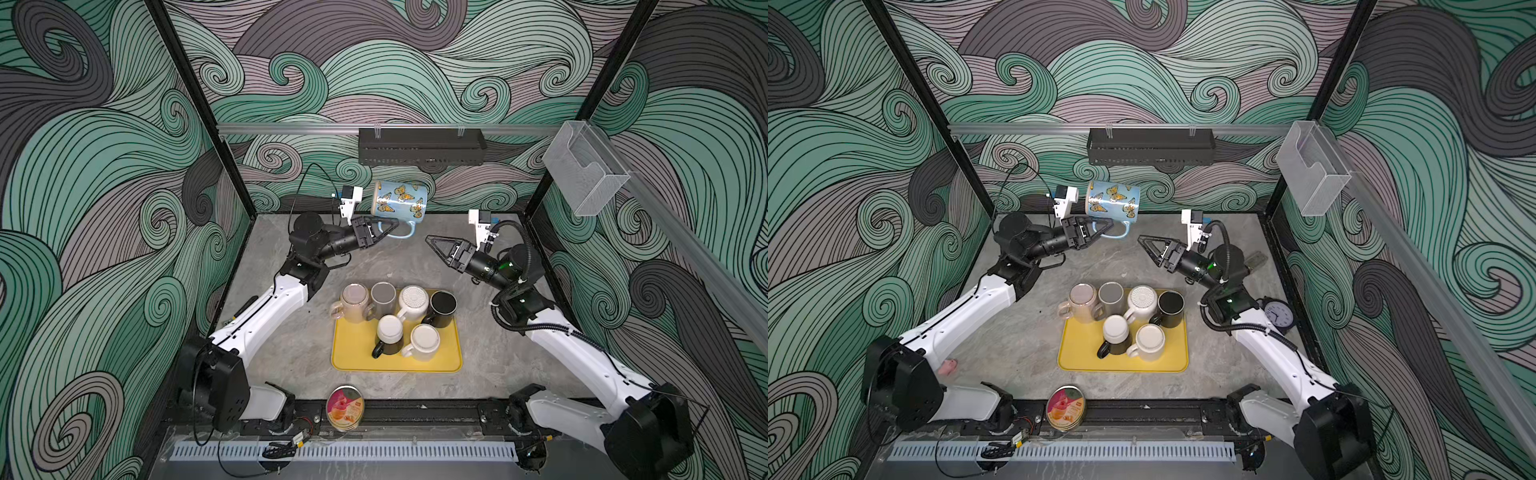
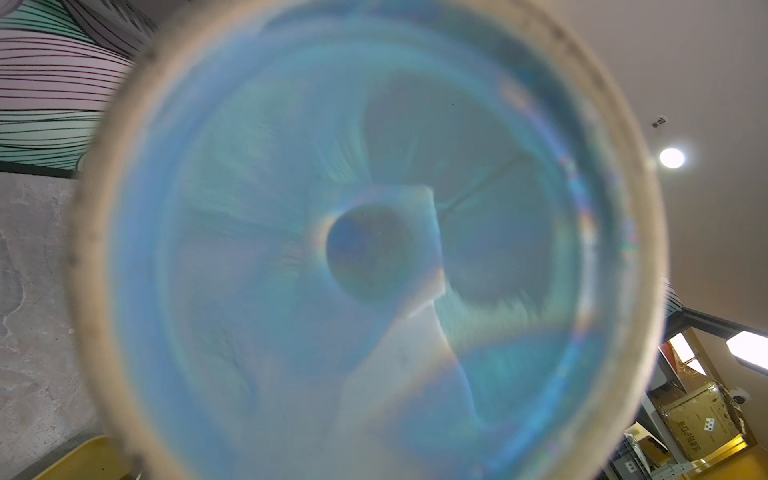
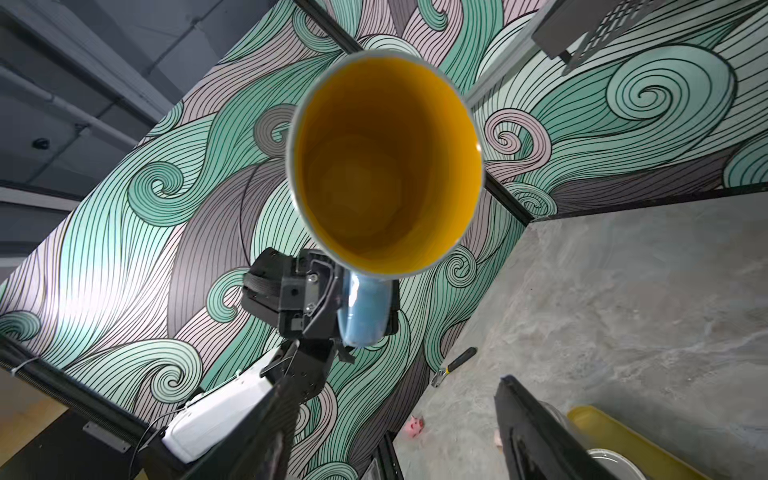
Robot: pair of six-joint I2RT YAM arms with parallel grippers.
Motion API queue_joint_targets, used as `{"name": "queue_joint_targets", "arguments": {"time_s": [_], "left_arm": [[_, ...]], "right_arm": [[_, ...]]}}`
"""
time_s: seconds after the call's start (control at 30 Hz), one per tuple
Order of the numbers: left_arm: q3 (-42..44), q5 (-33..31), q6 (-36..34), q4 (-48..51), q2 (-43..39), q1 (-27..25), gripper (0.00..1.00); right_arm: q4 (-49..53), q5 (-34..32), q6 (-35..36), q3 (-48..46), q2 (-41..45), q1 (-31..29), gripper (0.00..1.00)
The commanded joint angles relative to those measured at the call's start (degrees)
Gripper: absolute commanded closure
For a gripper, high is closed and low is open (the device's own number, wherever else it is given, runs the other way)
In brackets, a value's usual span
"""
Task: Turn the mug right side up
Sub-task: 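Raise the mug and rotate it toward the right gripper while the right gripper approaches, then grasp the mug handle with the right gripper and release it from the left gripper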
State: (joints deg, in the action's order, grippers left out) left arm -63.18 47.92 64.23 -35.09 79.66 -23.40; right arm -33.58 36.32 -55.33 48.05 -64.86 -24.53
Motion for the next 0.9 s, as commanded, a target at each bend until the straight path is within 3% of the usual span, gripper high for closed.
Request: {"name": "queue_joint_targets", "arguments": {"time_s": [0.0,0.33,0.7,0.87], "left_arm": [[-1.69,2.07,1.00,-11.05,-0.22,-0.57,1.00],[-2.17,2.34,-0.10,-12.45,1.47,-3.88,1.00],[-2.61,2.97,-1.21,-13.00,3.65,-6.91,1.00],[-3.85,4.15,-1.74,-12.00,4.77,-8.78,1.00]], "right_arm": [[0.52,1.58,1.44,2.62,0.64,-0.34,0.25],[-0.39,2.88,-0.56,6.82,-3.89,-1.66,0.31],[-3.67,-0.38,-2.89,7.86,-4.85,-1.74,0.65],[-5.83,-1.77,-3.62,7.58,-4.87,-1.75,0.66]]}}
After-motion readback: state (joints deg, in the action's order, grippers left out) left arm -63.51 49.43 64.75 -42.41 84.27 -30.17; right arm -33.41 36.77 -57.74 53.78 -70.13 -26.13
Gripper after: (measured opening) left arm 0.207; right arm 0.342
